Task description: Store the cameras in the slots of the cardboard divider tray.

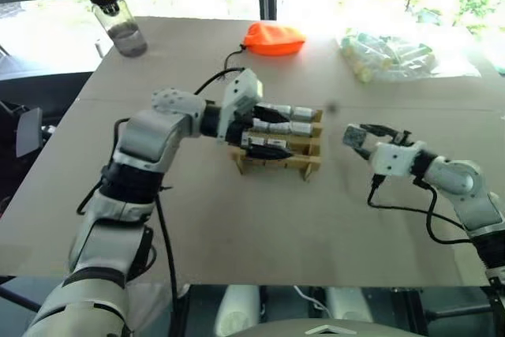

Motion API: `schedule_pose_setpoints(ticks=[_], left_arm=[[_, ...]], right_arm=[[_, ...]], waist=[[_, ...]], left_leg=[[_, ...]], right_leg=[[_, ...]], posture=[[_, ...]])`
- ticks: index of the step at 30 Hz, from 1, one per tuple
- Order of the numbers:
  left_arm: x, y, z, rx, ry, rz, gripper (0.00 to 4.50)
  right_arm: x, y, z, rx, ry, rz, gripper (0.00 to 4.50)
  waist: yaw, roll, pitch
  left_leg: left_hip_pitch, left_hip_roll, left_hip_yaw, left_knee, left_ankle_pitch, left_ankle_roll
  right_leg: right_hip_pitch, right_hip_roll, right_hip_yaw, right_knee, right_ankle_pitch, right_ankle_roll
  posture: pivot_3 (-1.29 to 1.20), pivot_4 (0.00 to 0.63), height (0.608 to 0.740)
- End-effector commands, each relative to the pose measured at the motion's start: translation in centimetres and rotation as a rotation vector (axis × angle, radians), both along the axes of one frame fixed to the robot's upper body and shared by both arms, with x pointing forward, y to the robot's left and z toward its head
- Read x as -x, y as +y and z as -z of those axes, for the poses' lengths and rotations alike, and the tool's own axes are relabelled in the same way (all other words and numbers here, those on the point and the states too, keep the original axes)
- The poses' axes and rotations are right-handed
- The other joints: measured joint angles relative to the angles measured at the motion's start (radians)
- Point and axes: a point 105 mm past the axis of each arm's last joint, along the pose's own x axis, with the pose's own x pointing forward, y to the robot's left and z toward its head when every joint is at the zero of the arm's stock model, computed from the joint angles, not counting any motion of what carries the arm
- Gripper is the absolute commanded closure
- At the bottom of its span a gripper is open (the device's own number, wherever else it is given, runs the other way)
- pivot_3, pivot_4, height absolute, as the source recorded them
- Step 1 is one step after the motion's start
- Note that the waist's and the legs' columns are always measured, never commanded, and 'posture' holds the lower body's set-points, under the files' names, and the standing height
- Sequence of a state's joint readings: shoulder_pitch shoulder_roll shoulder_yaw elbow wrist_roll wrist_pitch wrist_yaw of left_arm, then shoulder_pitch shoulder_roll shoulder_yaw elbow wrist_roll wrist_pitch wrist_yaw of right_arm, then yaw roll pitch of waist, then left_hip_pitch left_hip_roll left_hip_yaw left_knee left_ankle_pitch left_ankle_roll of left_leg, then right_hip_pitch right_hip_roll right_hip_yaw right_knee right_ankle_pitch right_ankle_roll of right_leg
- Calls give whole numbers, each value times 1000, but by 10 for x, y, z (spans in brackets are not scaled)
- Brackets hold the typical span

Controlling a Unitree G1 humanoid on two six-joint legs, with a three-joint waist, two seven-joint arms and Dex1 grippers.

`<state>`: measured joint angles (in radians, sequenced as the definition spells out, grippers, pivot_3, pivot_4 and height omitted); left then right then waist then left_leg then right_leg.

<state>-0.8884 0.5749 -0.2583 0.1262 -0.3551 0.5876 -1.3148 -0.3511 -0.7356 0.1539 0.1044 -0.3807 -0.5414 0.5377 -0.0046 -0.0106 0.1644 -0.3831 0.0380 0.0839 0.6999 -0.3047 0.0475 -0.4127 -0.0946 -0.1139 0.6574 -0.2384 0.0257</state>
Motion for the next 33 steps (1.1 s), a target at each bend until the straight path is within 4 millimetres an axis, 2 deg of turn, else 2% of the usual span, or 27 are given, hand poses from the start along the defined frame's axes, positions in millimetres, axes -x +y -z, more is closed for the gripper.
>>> schedule_pose_setpoints(ticks=[1,6,9,23,27,31,32,33], left_arm=[[-10,-18,-7,-18,-52,38,0],[-16,-32,-4,-65,-55,88,0],[-19,-37,-3,-106,-49,108,0],[-16,-45,-7,-96,-68,166,0],[-8,-45,-5,-99,-62,205,1013],[-2,-44,-3,-111,-44,236,2860],[-1,-44,-2,-115,-40,240,3460],[0,-43,-1,-119,-37,244,3738]], right_arm=[[14,30,-29,133,-246,-143,2622],[24,51,-46,147,-385,-218,2622],[28,56,-50,199,-457,-251,2622],[32,64,-40,240,-482,-316,2622],[30,62,-37,248,-474,-314,2622],[29,61,-37,242,-474,-310,2622],[29,61,-37,244,-474,-309,2622],[28,59,-38,239,-472,-292,2122]], waist=[[-1,0,0],[0,0,0],[3,0,0],[2,0,0],[3,0,0],[2,0,0],[2,0,0],[2,0,0]], left_leg=[[0,0,0,0,0,0],[-1,1,1,0,0,0],[-1,0,4,0,0,0],[-1,1,5,0,0,0],[-2,1,4,0,0,0],[-1,1,4,0,0,0],[-1,1,4,0,0,0],[-1,1,4,0,0,0]], right_leg=[[0,0,0,0,0,0],[0,0,0,-1,0,0],[0,0,-1,-1,0,0],[0,0,-1,-1,0,0],[0,-1,-1,-2,0,0],[0,-1,-1,-1,0,0],[0,-1,-1,-1,0,0],[0,-1,-1,-1,0,0]], posture=[[0,150,726],[0,150,726],[0,150,726],[0,150,726],[0,150,726],[0,150,726],[0,150,726],[0,150,726]])
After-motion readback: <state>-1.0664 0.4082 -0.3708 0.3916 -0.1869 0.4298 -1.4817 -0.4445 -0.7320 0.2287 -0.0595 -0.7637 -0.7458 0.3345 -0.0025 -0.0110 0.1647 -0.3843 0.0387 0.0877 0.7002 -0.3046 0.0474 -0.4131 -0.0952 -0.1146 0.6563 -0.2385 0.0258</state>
